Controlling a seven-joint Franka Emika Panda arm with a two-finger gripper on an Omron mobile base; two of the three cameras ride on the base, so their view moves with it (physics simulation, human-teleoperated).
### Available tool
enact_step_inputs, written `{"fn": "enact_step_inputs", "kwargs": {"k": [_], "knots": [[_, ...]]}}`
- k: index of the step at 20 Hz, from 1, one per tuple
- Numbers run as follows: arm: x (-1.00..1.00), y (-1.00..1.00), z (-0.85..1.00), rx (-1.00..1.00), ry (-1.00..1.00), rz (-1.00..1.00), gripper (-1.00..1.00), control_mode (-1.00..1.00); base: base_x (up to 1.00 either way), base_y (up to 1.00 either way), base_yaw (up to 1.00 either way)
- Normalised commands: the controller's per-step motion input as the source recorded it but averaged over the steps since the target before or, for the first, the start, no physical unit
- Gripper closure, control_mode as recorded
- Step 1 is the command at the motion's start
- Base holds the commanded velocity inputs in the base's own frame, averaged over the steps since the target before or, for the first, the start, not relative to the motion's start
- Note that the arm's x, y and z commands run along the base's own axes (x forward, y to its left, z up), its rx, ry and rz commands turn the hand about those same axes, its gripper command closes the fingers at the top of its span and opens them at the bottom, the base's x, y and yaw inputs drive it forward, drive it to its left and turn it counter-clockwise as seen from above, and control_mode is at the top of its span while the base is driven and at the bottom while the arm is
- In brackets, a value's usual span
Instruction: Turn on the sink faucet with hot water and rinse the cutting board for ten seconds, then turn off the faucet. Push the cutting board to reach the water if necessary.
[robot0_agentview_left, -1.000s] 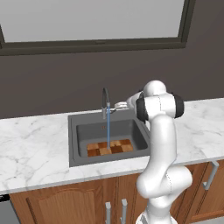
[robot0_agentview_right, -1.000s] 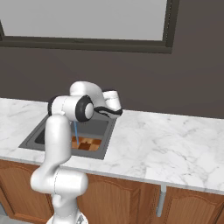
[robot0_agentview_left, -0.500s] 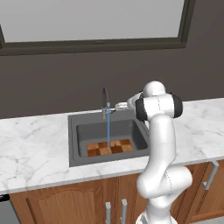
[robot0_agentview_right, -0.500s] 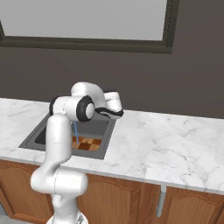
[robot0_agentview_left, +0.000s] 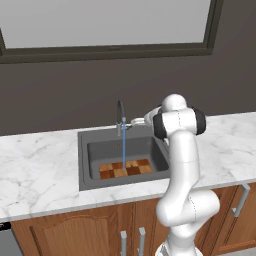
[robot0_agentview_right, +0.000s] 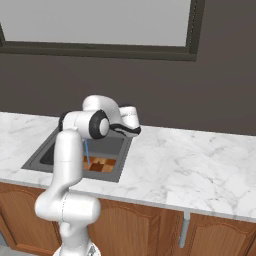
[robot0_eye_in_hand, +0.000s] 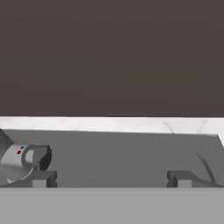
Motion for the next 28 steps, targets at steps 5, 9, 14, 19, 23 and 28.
{"fn": "enact_step_inputs", "kwargs": {"k": [5,9,14,19,23,28], "knots": [[0.10,0.00,-0.08,0.00,0.00,0.00,-1.00,-1.00,0.00,0.00,0.00],[0.12,0.00,-0.05,0.00,0.00,0.00,-1.00,-1.00,0.00,0.00,0.00],[0.10,0.00,-0.04,0.00,0.00,0.00,-1.00,-1.00,0.00,0.00,0.00],[0.01,0.00,-0.11,0.00,0.00,0.00,-1.00,-1.00,0.00,0.00,0.00],[0.00,0.00,-0.08,0.00,0.00,0.00,-1.00,-1.00,0.00,0.00,0.00],[0.01,0.04,0.00,0.00,0.00,0.00,-1.00,-1.00,0.00,0.00,0.00]]}}
